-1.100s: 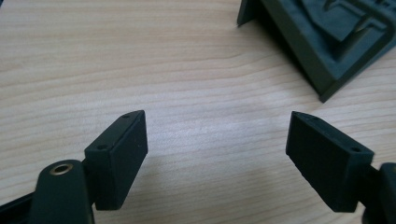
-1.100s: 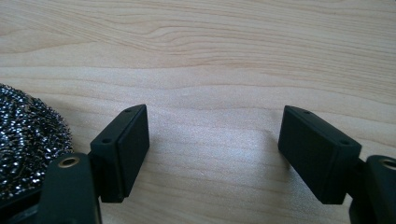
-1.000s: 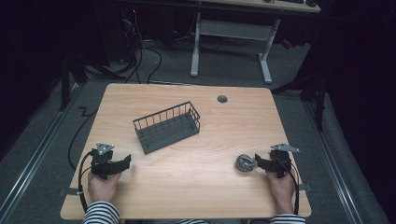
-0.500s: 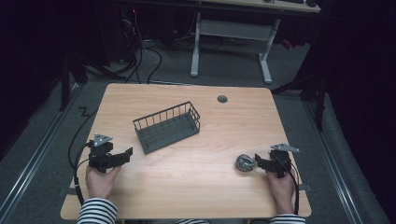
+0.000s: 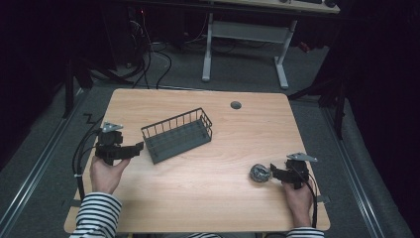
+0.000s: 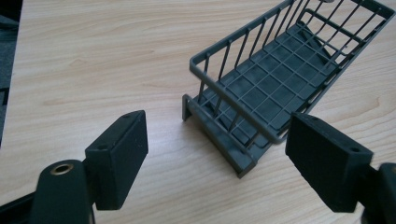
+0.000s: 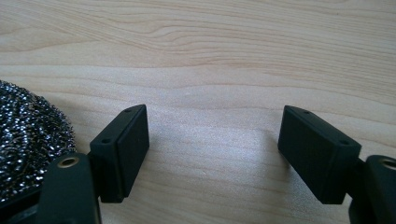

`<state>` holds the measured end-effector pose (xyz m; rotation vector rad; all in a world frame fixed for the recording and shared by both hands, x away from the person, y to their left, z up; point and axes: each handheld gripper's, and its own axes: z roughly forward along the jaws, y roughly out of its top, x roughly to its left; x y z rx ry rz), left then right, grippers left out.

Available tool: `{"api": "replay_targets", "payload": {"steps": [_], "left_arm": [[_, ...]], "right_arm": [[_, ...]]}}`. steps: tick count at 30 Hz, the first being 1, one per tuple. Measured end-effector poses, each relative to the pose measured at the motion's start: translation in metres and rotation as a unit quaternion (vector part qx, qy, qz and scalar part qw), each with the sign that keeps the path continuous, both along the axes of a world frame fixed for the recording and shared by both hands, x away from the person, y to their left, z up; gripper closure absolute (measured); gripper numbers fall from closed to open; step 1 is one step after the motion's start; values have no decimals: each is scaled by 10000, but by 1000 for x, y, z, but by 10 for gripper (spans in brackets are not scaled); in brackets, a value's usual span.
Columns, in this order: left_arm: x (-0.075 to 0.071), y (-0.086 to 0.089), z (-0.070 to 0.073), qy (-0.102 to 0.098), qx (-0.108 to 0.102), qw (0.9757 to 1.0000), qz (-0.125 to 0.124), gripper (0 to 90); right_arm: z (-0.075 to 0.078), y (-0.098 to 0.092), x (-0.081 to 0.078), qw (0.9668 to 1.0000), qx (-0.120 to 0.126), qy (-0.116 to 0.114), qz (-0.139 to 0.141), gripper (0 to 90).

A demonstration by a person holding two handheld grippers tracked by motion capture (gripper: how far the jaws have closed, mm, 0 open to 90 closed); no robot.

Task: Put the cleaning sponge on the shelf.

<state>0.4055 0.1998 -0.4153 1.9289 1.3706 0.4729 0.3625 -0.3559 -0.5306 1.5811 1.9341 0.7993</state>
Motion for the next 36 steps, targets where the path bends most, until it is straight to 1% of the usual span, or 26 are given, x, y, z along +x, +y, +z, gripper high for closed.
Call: {"api": "replay_targets", "payload": {"steps": [4, 8, 11, 12, 14, 19, 23, 26, 31, 33, 36], "left_arm": [[14, -10, 2, 151, 138, 9998, -56, 216], [29, -20, -4, 372, 301, 9988, -78, 227], [36, -24, -7, 433, 408, 9982, -93, 237], [38, -26, -8, 434, 422, 9981, -82, 241], [41, -27, -10, 461, 363, 9982, -98, 254], [45, -30, -16, 580, 493, 9971, -66, 275], [46, -31, -17, 550, 499, 9972, -90, 297], [45, -33, -19, 571, 569, 9967, -117, 323], [44, -37, -20, 586, 643, 9959, -236, 377], [45, -39, -21, 595, 629, 9959, -261, 407], [45, -42, -24, 662, 675, 9951, -304, 449]], "right_arm": [[0, 0, 0, 10000, -1, -1, 3, 248], [0, 0, 0, 10000, -1, 0, 5, 248], [0, 0, 0, 10000, 0, 0, 6, 248], [0, 0, 0, 10000, 0, -1, 6, 248], [0, 0, 0, 10000, 1, 0, 5, 248], [0, 0, 0, 10000, 1, -2, 8, 248], [0, 0, 0, 10000, -3, -5, 7, 247], [0, 0, 0, 10000, -6, -2, 11, 248], [0, 0, 0, 10000, -6, -2, 11, 248], [0, 0, 0, 10000, -8, -3, 14, 248], [0, 0, 0, 10000, -10, -5, 19, 248]]}}
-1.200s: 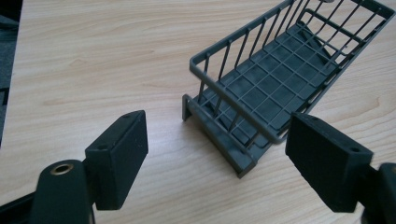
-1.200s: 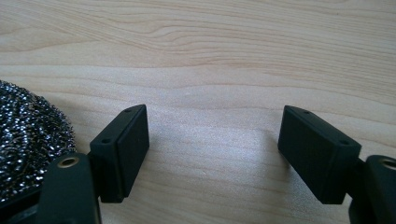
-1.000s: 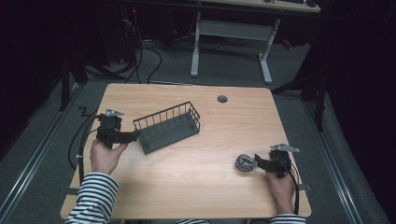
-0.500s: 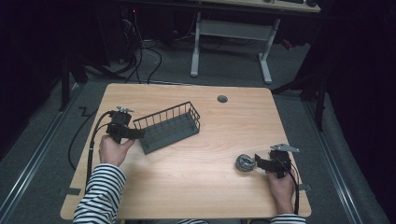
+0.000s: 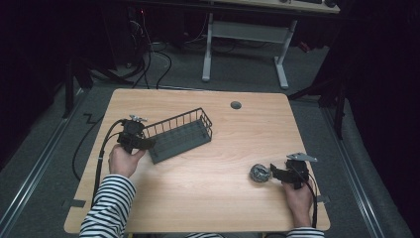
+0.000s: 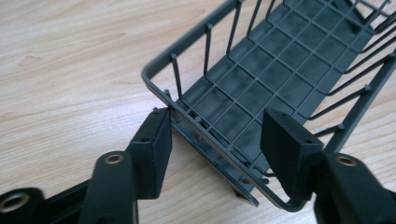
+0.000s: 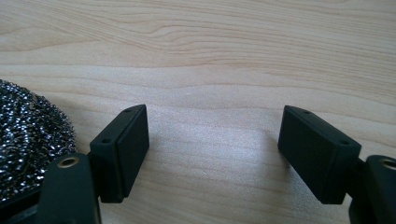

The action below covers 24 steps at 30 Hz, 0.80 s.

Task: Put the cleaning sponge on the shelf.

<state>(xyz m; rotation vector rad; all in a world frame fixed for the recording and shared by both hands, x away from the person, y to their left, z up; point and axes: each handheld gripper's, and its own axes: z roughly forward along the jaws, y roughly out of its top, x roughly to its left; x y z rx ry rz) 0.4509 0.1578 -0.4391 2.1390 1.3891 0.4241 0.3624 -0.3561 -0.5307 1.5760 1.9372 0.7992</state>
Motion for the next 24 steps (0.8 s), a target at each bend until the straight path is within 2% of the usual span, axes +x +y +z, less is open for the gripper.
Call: {"api": "replay_targets", "payload": {"steps": [4, 12, 24], "left_arm": [[-2, -3, -1, 10, 86, 10000, -15, 483], [-5, -6, -2, -27, -31, 10000, -53, 502], [-15, -22, -3, -108, -226, 9994, -217, 503]], "right_arm": [[0, 0, 0, 10000, 0, 0, 2, 248], [0, 0, 0, 10000, 1, -1, 12, 248], [0, 0, 0, 10000, -1, 8, 14, 248]]}}
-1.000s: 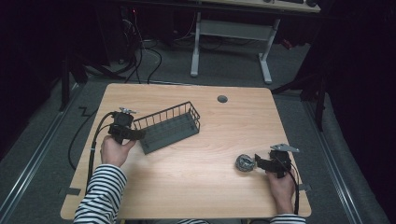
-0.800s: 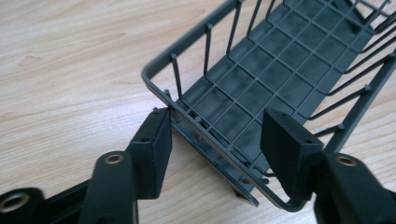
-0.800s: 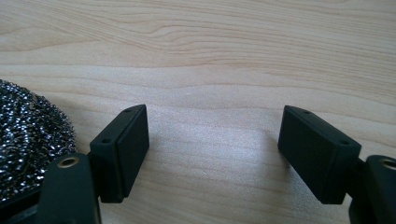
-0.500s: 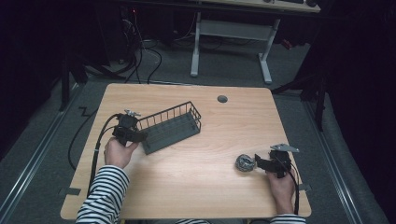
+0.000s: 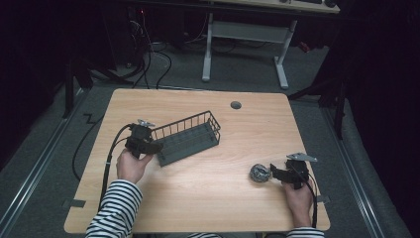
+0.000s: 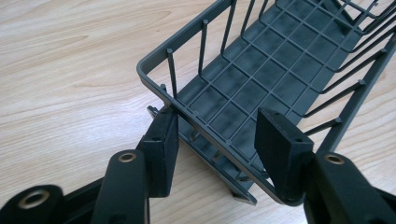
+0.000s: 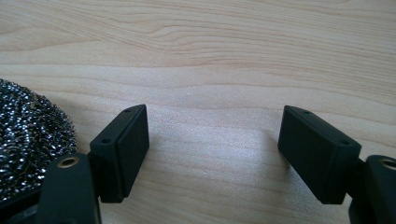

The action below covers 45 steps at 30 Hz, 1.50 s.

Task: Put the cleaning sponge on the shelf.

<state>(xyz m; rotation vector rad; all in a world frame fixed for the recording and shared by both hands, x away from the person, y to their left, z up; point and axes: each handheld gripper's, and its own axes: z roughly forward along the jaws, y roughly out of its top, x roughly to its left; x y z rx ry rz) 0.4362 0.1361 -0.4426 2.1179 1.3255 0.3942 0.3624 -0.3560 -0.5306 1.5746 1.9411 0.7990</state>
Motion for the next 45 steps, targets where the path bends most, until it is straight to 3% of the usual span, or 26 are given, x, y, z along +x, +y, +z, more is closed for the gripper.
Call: {"api": "replay_targets", "payload": {"steps": [16, 34, 40, 45], "left_arm": [[-7, -30, -1, -98, -52, 9991, -405, 508], [-14, -50, -1, -126, -69, 9974, -710, 510], [-14, -49, 0, -133, -210, 9972, -710, 380], [-17, -41, 9, -276, -406, 9969, -614, 277]], "right_arm": [[0, 0, 0, 10000, 20, 11, -20, 248], [0, 1, 0, 10000, 30, 15, -32, 248], [0, 1, 0, 10000, 32, 15, -31, 248], [0, 1, 0, 10000, 34, 15, -31, 248]]}}
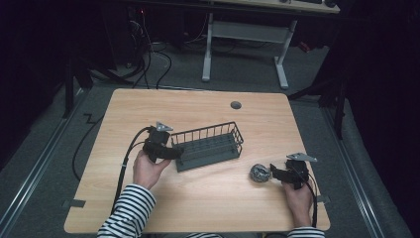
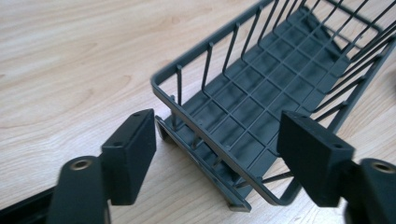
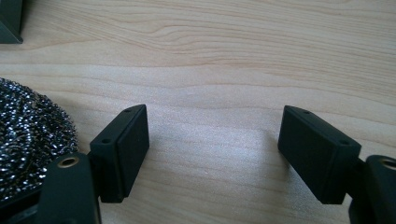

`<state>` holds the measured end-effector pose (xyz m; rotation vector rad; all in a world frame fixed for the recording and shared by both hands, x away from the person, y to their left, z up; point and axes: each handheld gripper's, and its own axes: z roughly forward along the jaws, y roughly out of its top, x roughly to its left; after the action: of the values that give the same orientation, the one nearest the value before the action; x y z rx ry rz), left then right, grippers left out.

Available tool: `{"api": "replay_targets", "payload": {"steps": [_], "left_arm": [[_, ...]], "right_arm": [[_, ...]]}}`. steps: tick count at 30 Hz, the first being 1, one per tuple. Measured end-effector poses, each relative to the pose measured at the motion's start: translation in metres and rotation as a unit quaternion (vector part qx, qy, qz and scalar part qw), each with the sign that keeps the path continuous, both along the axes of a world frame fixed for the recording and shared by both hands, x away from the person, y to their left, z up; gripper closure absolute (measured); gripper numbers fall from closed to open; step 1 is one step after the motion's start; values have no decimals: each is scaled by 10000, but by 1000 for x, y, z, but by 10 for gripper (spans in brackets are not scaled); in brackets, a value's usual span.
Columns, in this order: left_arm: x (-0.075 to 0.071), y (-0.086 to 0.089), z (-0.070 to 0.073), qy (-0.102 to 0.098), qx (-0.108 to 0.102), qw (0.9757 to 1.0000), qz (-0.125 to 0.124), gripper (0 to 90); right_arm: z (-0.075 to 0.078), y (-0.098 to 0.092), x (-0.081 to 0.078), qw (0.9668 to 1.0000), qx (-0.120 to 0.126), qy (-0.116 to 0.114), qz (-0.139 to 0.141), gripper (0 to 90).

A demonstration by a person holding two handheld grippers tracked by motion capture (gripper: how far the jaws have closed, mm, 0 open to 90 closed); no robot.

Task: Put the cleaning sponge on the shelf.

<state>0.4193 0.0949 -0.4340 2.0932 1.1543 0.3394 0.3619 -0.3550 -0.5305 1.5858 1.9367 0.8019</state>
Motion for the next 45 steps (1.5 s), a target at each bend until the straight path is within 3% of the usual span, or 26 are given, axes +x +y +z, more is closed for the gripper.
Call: {"api": "replay_targets", "payload": {"steps": [3, 8, 19, 28, 45], "left_arm": [[-2, 4, 4, -48, -79, 10000, 17, 241], [-13, 19, 13, -295, -305, 9990, 102, 230], [-30, 53, 14, -540, -542, 9963, 400, 230], [-41, 75, 5, -487, -711, 9949, 528, 225], [-55, 95, -23, -344, -900, 9925, 746, 215]], "right_arm": [[0, 0, 0, 10000, -2, 0, 1, 248], [0, 0, 0, 10000, -1, 1, 0, 248], [0, 0, 0, 10000, -1, 3, 4, 248], [0, 0, 0, 10000, 0, 1, 3, 248], [0, 0, 0, 10000, 0, 1, 13, 248]]}}
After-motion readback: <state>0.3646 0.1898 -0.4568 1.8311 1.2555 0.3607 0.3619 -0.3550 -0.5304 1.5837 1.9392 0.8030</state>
